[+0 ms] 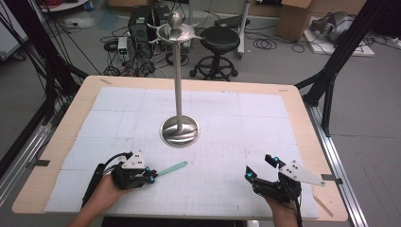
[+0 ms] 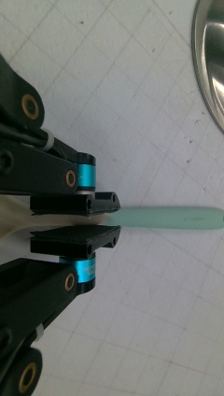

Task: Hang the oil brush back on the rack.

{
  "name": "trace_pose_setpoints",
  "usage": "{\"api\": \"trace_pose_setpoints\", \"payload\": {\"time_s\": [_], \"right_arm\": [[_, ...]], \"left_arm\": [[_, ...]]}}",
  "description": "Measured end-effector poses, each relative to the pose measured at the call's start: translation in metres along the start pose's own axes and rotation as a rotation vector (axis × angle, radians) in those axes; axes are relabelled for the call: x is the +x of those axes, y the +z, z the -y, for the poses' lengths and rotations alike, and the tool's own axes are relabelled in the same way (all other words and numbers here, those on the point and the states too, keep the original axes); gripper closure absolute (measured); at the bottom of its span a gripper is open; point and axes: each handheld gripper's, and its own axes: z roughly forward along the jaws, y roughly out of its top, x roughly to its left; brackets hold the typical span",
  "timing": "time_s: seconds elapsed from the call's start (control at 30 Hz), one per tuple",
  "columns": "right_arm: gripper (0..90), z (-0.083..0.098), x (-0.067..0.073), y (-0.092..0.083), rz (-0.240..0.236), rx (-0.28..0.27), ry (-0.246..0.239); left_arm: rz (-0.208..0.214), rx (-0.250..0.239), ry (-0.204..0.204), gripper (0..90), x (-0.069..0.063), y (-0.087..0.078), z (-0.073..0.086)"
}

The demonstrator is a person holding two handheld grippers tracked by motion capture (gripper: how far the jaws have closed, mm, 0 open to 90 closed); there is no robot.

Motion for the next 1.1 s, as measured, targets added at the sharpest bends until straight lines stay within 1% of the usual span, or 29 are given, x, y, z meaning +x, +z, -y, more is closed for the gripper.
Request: {"api": "trace_pose_setpoints", "payload": {"time_s": [0.07,0.1,0.13,0.2,0.23,0.33,0.37,0.4,0.43,0.47,0.5,0.53,0.57,0.67,0.73,0.77,0.8,0.83,0.87,0.9,0.93,0.97,1.0,1.03,1.07,1.1], "right_arm": [[17.0,0.0,0.0,0.0,0.0,0.002,0.007],[17.0,0.0,-0.001,-0.001,0.001,-0.001,0.003],[17.0,0.0,-0.001,-0.001,0.001,-0.001,0.003],[17.0,0.0,-0.001,-0.001,0.001,-0.002,0.006],[17.0,0.0,0.0,-0.001,0.0,-0.003,0.006],[17.0,0.0,0.0,0.0,-0.01,-0.002,0.01],[17.5,-0.001,0.001,0.002,-0.022,-0.003,0.011],[17.5,-0.001,0.001,0.002,-0.022,-0.003,0.011],[18.9,-0.002,0.003,0.004,-0.062,-0.011,0.013],[18.9,-0.002,0.003,0.004,-0.062,-0.011,0.013],[18.9,-0.003,0.004,0.004,-0.068,-0.014,0.014],[19.2,-0.004,0.006,0.006,-0.084,-0.02,0.004],[19.9,-0.005,0.008,0.008,-0.101,-0.016,0.008],[20.7,-0.008,0.014,0.013,-0.14,-0.017,0.001],[20.8,-0.011,0.018,0.016,-0.173,-0.029,-0.01],[21.4,-0.014,0.023,0.02,-0.216,-0.038,-0.011],[21.4,-0.014,0.023,0.02,-0.216,-0.038,-0.011],[22.1,-0.018,0.029,0.024,-0.256,-0.047,-0.018],[22.5,-0.02,0.031,0.025,-0.271,-0.045,-0.016],[23.5,-0.022,0.034,0.027,-0.297,-0.048,-0.021],[23.5,-0.022,0.034,0.027,-0.297,-0.048,-0.021],[25.6,-0.027,0.041,0.031,-0.346,-0.046,-0.033],[26.3,-0.029,0.044,0.033,-0.363,-0.043,-0.038],[26.3,-0.029,0.044,0.033,-0.363,-0.043,-0.038],[27.8,-0.032,0.048,0.036,-0.386,-0.043,-0.047],[29.1,-0.034,0.052,0.039,-0.4,-0.041,-0.051]], "left_arm": [[0.012,-0.025,-0.017,82.1,0.001,-0.003,-0.001],[0.021,-0.042,-0.024,82.1,0.002,-0.005,-0.001],[0.027,-0.061,-0.04,82.1,0.002,-0.007,-0.002],[0.039,-0.094,-0.056,82.1,0.003,-0.011,-0.002],[0.039,-0.112,-0.064,82.1,0.003,-0.013,-0.002],[0.043,-0.194,-0.083,82.0,0.002,-0.021,-0.003],[0.052,-0.255,-0.1,82.0,0.0,-0.026,-0.004],[0.052,-0.255,-0.1,82.0,0.0,-0.026,-0.004],[0.066,-0.302,-0.107,82.0,-0.001,-0.03,-0.005],[0.066,-0.302,-0.107,82.0,-0.001,-0.03,-0.005],[0.071,-0.331,-0.114,82.0,-0.001,-0.033,-0.006],[0.066,-0.355,-0.126,82.0,-0.002,-0.035,-0.006],[0.067,-0.372,-0.129,82.0,-0.003,-0.037,-0.006],[0.067,-0.4,-0.123,82.0,-0.004,-0.041,-0.007],[0.072,-0.43,-0.125,82.0,-0.005,-0.044,-0.008],[0.075,-0.448,-0.125,82.0,-0.006,-0.047,-0.008],[0.076,-0.46,-0.127,82.0,-0.007,-0.048,-0.008],[0.078,-0.483,-0.119,82.0,-0.009,-0.051,-0.009],[0.08,-0.489,-0.114,82.0,-0.011,-0.052,-0.01],[0.08,-0.489,-0.114,81.9,-0.011,-0.052,-0.01],[0.085,-0.505,-0.111,81.9,-0.012,-0.053,-0.011],[0.096,-0.527,-0.109,82.0,-0.015,-0.056,-0.013],[0.096,-0.527,-0.109,81.9,-0.015,-0.056,-0.013],[0.103,-0.546,-0.108,81.9,-0.016,-0.057,-0.014],[0.116,-0.562,-0.11,82.0,-0.017,-0.058,-0.016],[0.13,-0.573,-0.109,81.9,-0.018,-0.059,-0.017]]}}
